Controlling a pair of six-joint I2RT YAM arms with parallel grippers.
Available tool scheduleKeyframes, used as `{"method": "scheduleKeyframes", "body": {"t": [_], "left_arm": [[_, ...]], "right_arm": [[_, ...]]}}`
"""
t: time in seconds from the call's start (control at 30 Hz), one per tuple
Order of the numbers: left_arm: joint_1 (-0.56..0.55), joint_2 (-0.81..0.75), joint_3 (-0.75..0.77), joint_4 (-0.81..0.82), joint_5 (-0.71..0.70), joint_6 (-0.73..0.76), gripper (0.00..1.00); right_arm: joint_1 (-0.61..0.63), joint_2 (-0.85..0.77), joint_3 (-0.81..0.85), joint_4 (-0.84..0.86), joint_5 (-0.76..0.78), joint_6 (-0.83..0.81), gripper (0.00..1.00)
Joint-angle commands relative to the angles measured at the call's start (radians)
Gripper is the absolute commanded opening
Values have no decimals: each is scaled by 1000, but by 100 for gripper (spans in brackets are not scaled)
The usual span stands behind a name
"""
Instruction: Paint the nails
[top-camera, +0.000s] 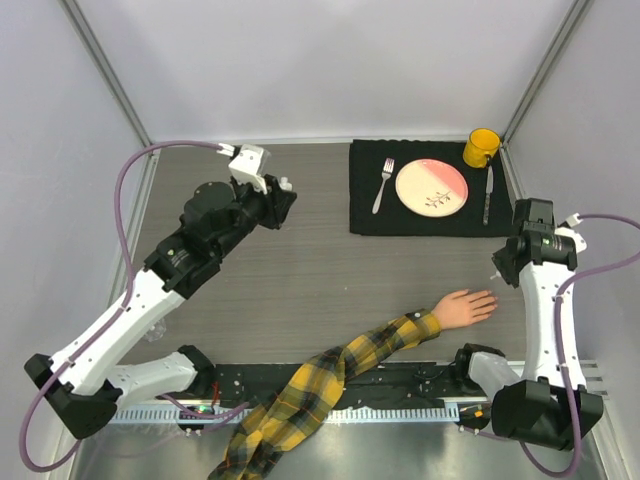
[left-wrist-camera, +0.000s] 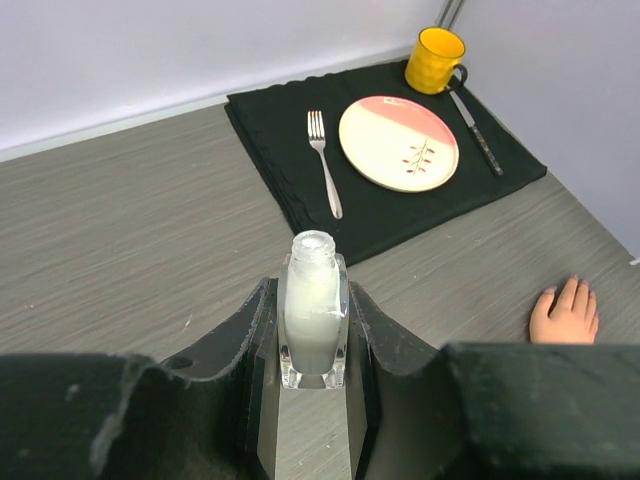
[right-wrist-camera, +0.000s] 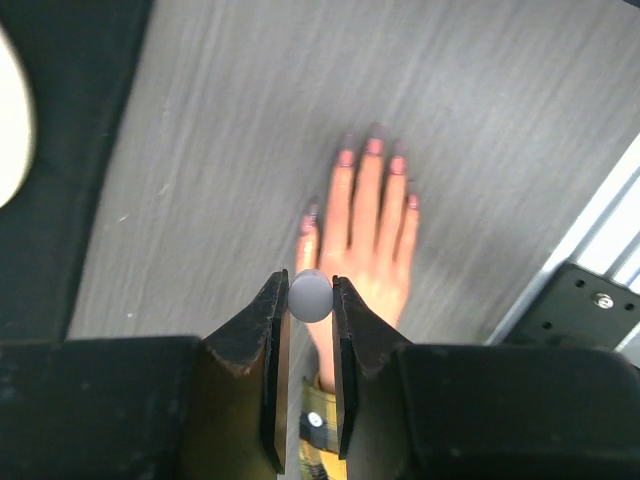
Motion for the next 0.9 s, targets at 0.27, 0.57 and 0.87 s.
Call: {"method": "scheduleKeyframes", "body": {"t": [0.27,0.57,0.87], "left_arm": [[9,152,164,59,61,-10,0],[96,216,236,66,223,-57,0],[228,270,272,117,371,-102,0]], "right_arm": [[-183,-38,-68,5,23,-114,0],[-217,26,-70,65,53,-113,0],[-269,58,-131,136,17,-136,0]]}}
